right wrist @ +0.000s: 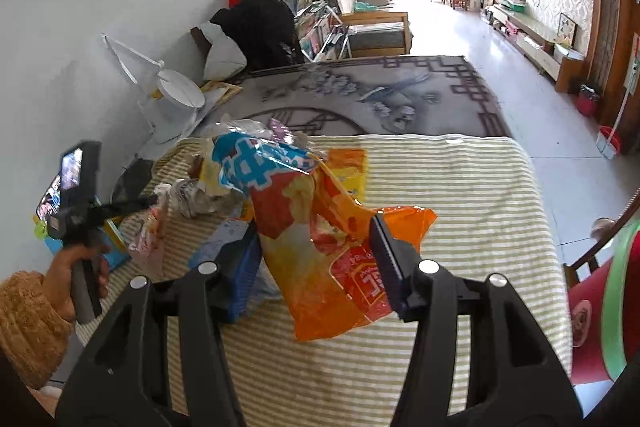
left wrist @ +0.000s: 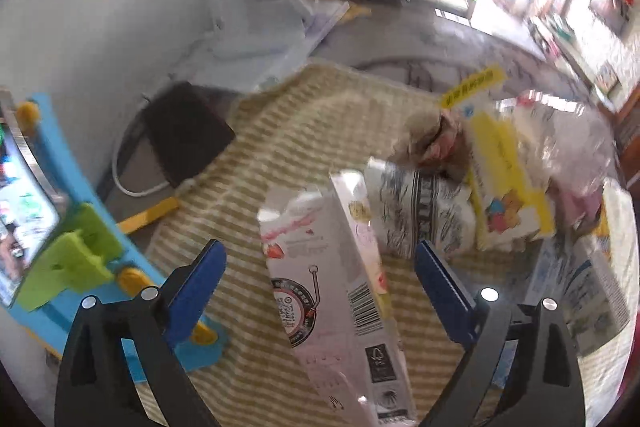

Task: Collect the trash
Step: 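Lift the chip bag with the right gripper while the left gripper grasps the pink snack box, then drop the chip bag into the red bin with the right gripper while the left gripper carries the snack box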

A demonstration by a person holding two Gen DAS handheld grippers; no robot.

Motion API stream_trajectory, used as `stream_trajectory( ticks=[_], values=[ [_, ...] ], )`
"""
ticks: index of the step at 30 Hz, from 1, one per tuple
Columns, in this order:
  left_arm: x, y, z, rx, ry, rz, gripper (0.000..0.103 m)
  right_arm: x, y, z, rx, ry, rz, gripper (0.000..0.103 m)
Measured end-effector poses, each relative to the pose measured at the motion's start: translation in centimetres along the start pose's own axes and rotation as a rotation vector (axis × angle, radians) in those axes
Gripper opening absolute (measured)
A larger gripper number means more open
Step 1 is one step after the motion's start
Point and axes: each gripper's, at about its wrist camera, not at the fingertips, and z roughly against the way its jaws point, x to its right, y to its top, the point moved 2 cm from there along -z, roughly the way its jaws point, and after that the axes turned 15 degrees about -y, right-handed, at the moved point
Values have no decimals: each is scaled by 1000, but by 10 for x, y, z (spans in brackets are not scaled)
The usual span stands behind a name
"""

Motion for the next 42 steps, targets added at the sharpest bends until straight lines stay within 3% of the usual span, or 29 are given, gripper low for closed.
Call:
stream_trajectory(
  ticks=[3, 4, 5, 9, 10, 11, 12, 18, 24, 33, 39, 42],
  values=[
    [1, -6, -12, -38, -16, -3, 87, -13, -2, -3, -13, 9, 32, 52],
    [-1, -9, -16, -52, -33, 18, 70, -16, -2, -2, -13, 10, 44, 52],
    [-3, -11, -18, -62, -30, 36, 61, -18, -2, 0, -10, 8, 50, 52],
    [5, -14, -4, -22, -52, 42, 54, -8, 2, 9, 13, -7, 41, 52],
    [10, -15, 6, 5, -50, 34, 47, -2, 4, 12, 22, -12, 32, 52],
    [15, -16, 15, 29, -60, 31, 22, 4, 5, 16, 33, -16, 25, 52],
    [21, -17, 22, 45, -66, 35, 17, 9, 6, 18, 40, -19, 21, 52],
    [99, -30, 80, 191, -159, -29, 16, 73, 6, 36, 73, -51, -8, 52],
    [198, -50, 111, 225, -319, -93, 16, 159, -3, 56, 81, -113, -42, 52],
    [357, -98, 122, 166, -549, -239, 16, 302, -37, 83, 46, -292, -173, 53],
    [454, -127, 121, 94, -676, -384, 16, 363, -63, 89, -13, -382, -268, 54],
    [495, -145, 124, 56, -733, -439, 16, 387, -79, 86, -59, -386, -298, 60]
  ],
)
